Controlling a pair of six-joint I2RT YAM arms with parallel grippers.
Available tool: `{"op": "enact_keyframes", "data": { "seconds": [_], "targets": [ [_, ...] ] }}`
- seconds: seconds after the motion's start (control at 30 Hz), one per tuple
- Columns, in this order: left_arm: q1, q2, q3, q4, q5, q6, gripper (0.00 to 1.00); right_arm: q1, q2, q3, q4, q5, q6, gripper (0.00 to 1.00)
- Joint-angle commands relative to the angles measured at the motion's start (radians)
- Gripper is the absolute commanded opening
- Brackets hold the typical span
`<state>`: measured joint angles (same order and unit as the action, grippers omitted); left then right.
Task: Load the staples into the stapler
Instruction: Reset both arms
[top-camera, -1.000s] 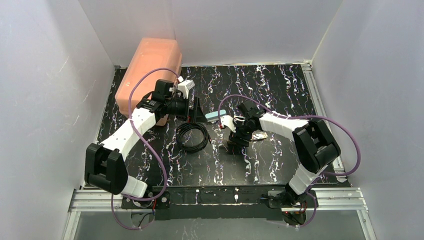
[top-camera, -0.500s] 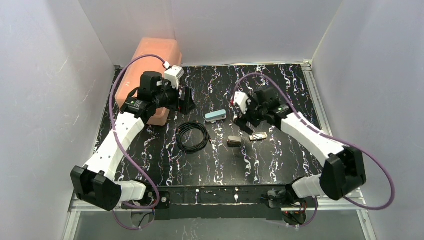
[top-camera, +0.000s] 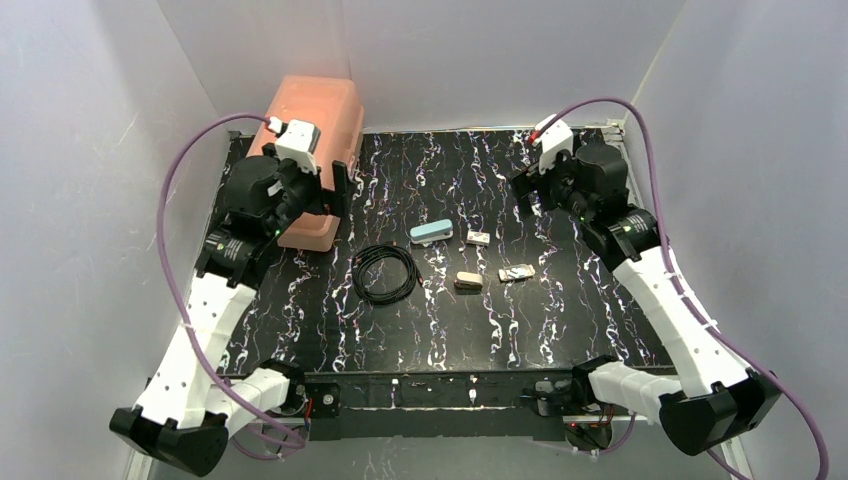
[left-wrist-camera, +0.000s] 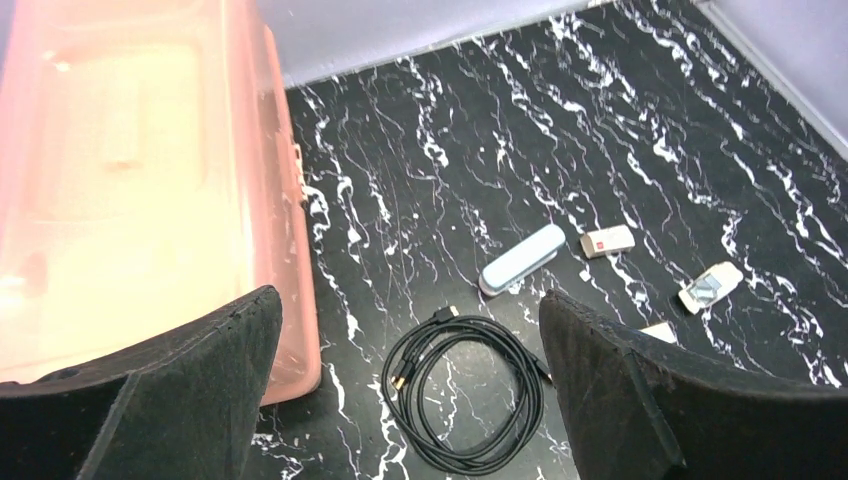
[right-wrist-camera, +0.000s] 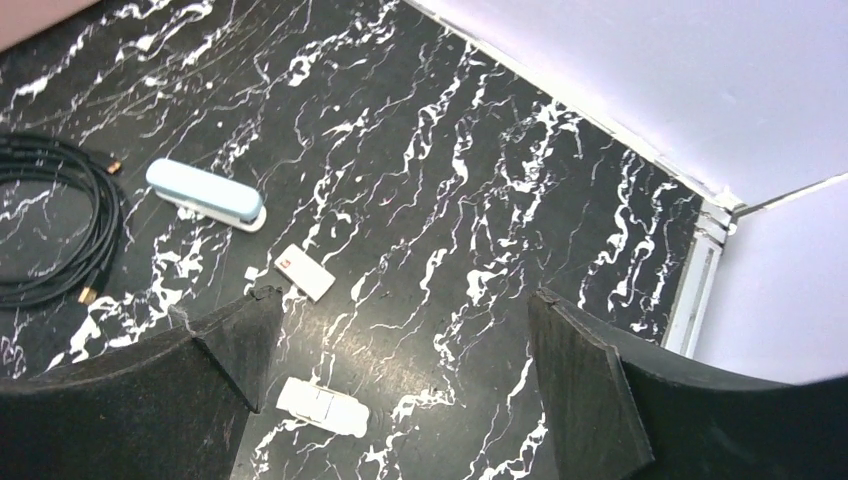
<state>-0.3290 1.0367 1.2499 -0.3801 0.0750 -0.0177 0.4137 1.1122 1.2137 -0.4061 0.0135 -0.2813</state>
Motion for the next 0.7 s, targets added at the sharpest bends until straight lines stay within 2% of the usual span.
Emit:
{"op": "enact_keyframes", "data": {
  "seconds": [0.0,0.17,0.67],
  "targets": [
    [0.02,-0.062,-0.028,0.036,-0.03,0.01,0.99,-0.021,-0.028,0.049,0.036,0.042,0.045,0.99],
    [0.057,-0.103,-0.04,0.029,0.004,0.008,0.99,-0.047,-0.054,0.037,0.034,0.004,0.044,0.99],
    [0.07,-0.096,-0.066,0.025,0.044,-0.006,0.99,-0.067,-0.051,-0.012,0.053,-0.006,0.075,0.99]
  ]
}}
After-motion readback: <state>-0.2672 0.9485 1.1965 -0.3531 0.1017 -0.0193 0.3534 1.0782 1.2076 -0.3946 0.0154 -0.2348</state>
